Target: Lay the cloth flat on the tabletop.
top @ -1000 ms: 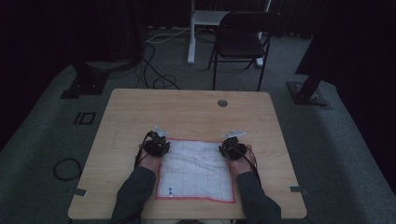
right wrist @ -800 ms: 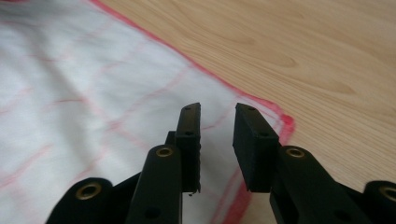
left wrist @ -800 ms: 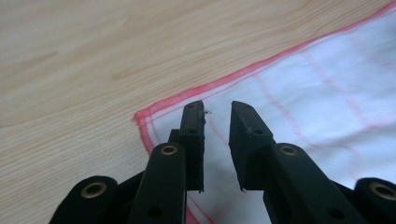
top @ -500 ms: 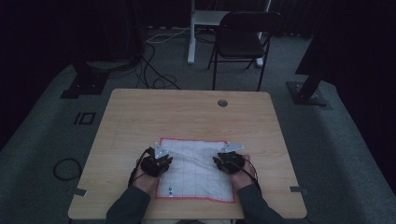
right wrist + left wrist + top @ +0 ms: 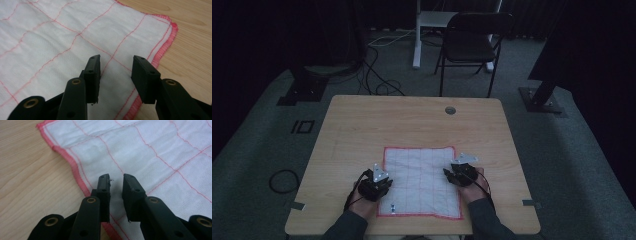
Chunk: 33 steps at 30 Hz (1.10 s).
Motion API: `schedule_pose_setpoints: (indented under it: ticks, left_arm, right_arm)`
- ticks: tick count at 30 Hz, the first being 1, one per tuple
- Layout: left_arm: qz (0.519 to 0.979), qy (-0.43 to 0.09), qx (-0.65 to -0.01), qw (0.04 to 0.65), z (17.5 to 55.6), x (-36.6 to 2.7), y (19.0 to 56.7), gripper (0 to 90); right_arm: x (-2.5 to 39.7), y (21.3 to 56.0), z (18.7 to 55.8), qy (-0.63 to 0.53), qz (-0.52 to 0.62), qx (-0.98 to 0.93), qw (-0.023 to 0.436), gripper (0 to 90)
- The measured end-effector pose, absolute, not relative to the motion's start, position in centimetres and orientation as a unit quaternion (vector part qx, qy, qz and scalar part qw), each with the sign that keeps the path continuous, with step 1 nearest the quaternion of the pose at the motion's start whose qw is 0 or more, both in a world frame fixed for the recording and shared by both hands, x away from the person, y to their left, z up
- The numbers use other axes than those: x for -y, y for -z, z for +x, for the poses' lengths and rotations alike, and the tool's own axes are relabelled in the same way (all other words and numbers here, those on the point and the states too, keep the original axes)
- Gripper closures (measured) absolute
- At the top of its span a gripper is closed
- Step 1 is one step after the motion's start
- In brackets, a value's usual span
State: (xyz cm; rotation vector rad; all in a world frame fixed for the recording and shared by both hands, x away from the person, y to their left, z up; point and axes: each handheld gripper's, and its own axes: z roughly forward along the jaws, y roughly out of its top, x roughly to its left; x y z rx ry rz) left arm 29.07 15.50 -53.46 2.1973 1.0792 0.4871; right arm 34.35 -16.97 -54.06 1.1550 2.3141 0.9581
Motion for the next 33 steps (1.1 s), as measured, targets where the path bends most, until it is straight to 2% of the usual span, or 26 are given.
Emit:
schedule_pose_setpoints:
  ticks: [10,15,19,33]
  left_arm:
    - [0.821,-0.179,-0.429,0.331,28.0,-16.7,53.6,74.2]
    - [0.793,-0.212,-0.453,0.348,27.7,-18.0,53.2,67.7]
    - [0.774,-0.223,-0.466,0.367,27.6,-18.8,52.7,66.0]
    - [0.77,-0.206,-0.487,0.357,28.3,-18.9,53.4,62.2]
  right_arm:
    - [17.5,54.4,33.8,-0.354,0.42,-0.813,0.194,56.9]
    - [17.5,54.4,33.8,-0.356,0.422,-0.811,0.192,55.3]
    - [17.5,54.4,33.8,-0.357,0.422,-0.811,0.19,54.6]
    - [17.5,54.5,33.8,-0.359,0.422,-0.811,0.19,53.1]
